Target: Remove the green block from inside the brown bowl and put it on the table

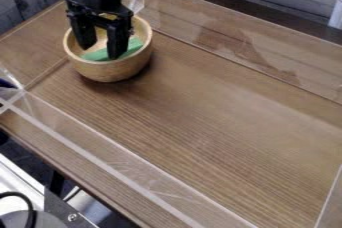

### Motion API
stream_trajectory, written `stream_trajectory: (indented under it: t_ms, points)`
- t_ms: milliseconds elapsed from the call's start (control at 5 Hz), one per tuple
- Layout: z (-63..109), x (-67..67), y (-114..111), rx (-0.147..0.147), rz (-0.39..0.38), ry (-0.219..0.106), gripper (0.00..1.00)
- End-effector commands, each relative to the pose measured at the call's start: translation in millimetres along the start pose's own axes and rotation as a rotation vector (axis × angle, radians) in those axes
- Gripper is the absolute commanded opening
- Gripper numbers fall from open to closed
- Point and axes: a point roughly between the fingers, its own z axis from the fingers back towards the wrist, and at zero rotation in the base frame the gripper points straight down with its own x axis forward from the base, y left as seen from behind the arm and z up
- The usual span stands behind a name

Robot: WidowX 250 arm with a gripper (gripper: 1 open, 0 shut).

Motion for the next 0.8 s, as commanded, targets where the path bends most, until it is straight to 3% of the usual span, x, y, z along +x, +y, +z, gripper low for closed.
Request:
stream_trajectory:
  t_ms: [0,600]
  points:
    - [6.5,14.8,11,0.026,0.007,-0.053,1.00]
    - [-9.8,25.9,16,0.026,0.009,-0.045,1.00]
